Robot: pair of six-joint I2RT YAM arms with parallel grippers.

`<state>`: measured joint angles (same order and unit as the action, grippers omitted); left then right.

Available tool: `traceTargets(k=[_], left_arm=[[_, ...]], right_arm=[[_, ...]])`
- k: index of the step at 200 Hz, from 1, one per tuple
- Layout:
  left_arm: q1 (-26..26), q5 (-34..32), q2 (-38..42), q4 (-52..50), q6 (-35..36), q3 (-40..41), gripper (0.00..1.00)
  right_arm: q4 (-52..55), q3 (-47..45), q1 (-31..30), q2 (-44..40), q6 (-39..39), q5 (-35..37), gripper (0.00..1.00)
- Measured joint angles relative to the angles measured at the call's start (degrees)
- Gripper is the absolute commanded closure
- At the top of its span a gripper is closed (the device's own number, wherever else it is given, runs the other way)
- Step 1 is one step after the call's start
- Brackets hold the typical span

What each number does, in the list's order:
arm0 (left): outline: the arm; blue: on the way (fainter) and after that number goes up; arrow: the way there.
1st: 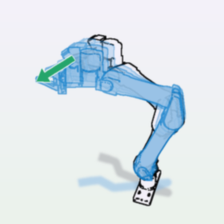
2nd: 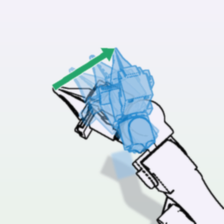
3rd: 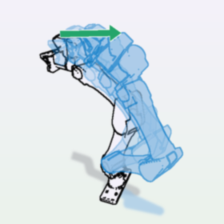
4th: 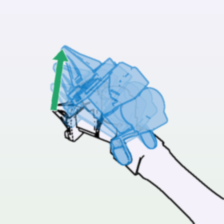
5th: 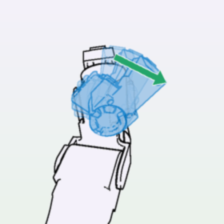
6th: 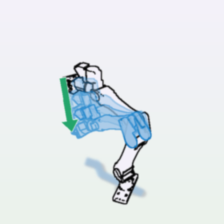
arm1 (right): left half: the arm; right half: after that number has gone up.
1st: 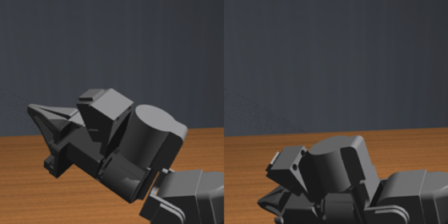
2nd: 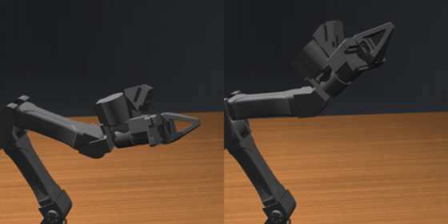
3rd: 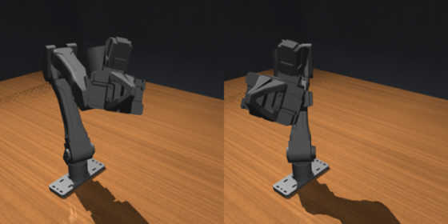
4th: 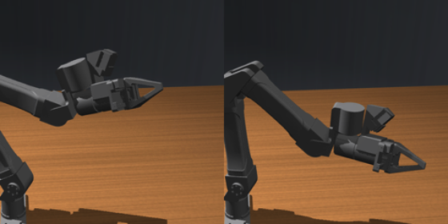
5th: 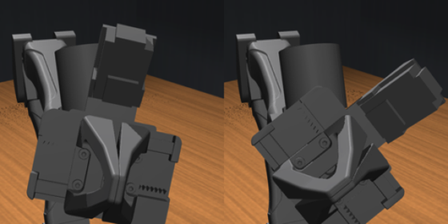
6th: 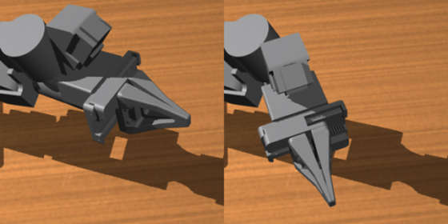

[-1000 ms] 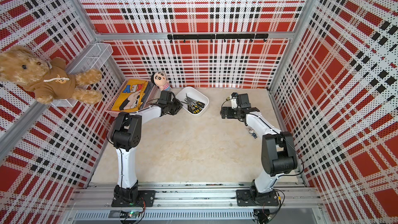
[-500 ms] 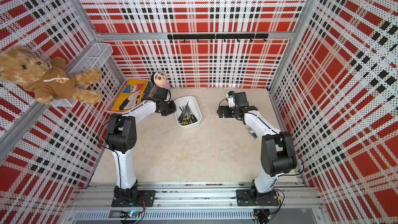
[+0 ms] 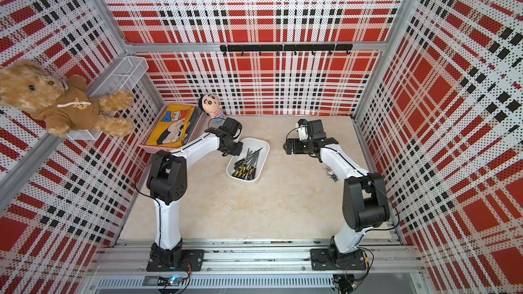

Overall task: Take the file tool out of the storage box
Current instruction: Move the storage box to the center of the board.

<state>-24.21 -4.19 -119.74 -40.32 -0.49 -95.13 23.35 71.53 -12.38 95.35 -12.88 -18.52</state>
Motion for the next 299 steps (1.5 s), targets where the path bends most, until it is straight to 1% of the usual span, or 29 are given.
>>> traceTargets(k=[26, 29, 38, 48, 59, 72, 81, 87, 105, 121, 145, 162, 173, 191, 226, 245, 267, 299], left_arm=[[-1.8, -1.3, 0.0, 0.0, 5.0, -0.1, 1.00], [-1.9, -1.5, 0.0, 0.1, 5.3, -0.1, 0.96], [-2.1, -1.7, 0.0, 0.1, 5.9, -0.2, 0.79], [-2.1, -1.8, 0.0, 0.1, 6.2, -0.2, 0.65], [-2.1, -1.3, 0.0, 0.1, 5.6, -0.2, 0.57], [-1.6, -0.2, 0.3, 1.2, 4.4, 0.2, 0.41], [-0.9, 1.0, 1.3, 2.8, 2.9, 1.0, 0.39], [-0.3, 2.1, 2.4, 4.0, 1.9, 2.0, 0.34], [2.4, 5.4, 7.8, 9.1, -2.6, 6.2, 0.33], [6.3, 8.6, 14.4, 15.3, -8.6, 10.9, 0.33], [13.8, 15.6, 24.3, 27.5, -18.7, 20.1, 0.33], [17.2, 17.8, 29.0, 32.9, -22.9, 25.8, 0.33], [17.4, 18.8, 30.8, 34.8, -24.6, 28.5, 0.33], [16.6, 20.2, 32.6, 36.1, -26.0, 32.3, 0.33], [15.9, 20.8, 35.7, 36.8, -27.3, 39.6, 0.33], [15.6, 20.7, 36.7, 37.3, -27.9, 42.5, 0.33], [15.3, 20.5, 37.0, 37.7, -28.5, 44.6, 0.33], [14.8, 20.3, 37.0, 38.2, -29.0, 45.2, 0.33]], right_arm=[[0.0, 0.0, 0.0, 0.0, 0.0, -0.8, 0.00], [0.0, 0.0, 0.0, 0.0, 0.0, -0.9, 0.00], [0.0, 0.0, 0.0, 0.0, 0.2, -1.1, 0.00], [0.0, 0.0, 0.0, 0.0, 0.5, -1.5, 0.00], [0.0, 0.0, 0.0, 0.0, 1.3, -2.2, 0.00], [0.2, 0.1, 0.0, 0.0, 2.4, -3.1, 0.00], [0.7, 0.6, 0.0, 0.2, 3.3, -3.7, 0.00], [1.2, 1.3, 0.0, 0.5, 4.1, -4.2, 0.00], [3.0, 5.6, -0.3, 2.8, 6.1, -5.0, 0.01], [5.1, 11.5, -1.3, 6.5, 8.0, -5.0, 0.03], [10.1, 23.6, -4.9, 15.4, 11.8, -3.0, 0.07], [13.6, 31.7, -8.1, 22.3, 14.0, -0.7, 0.11], [15.5, 35.4, -9.6, 26.1, 14.8, 0.7, 0.13], [18.2, 38.9, -11.5, 30.6, 15.0, 2.2, 0.15], [21.4, 44.7, -11.9, 35.2, 15.0, 4.3, 0.18], [22.2, 48.5, -12.0, 37.0, 15.0, 4.9, 0.23], [22.9, 51.6, -12.0, 38.5, 15.0, 5.4, 0.27], [23.7, 52.7, -12.0, 40.4, 15.0, 5.2, 0.28]])
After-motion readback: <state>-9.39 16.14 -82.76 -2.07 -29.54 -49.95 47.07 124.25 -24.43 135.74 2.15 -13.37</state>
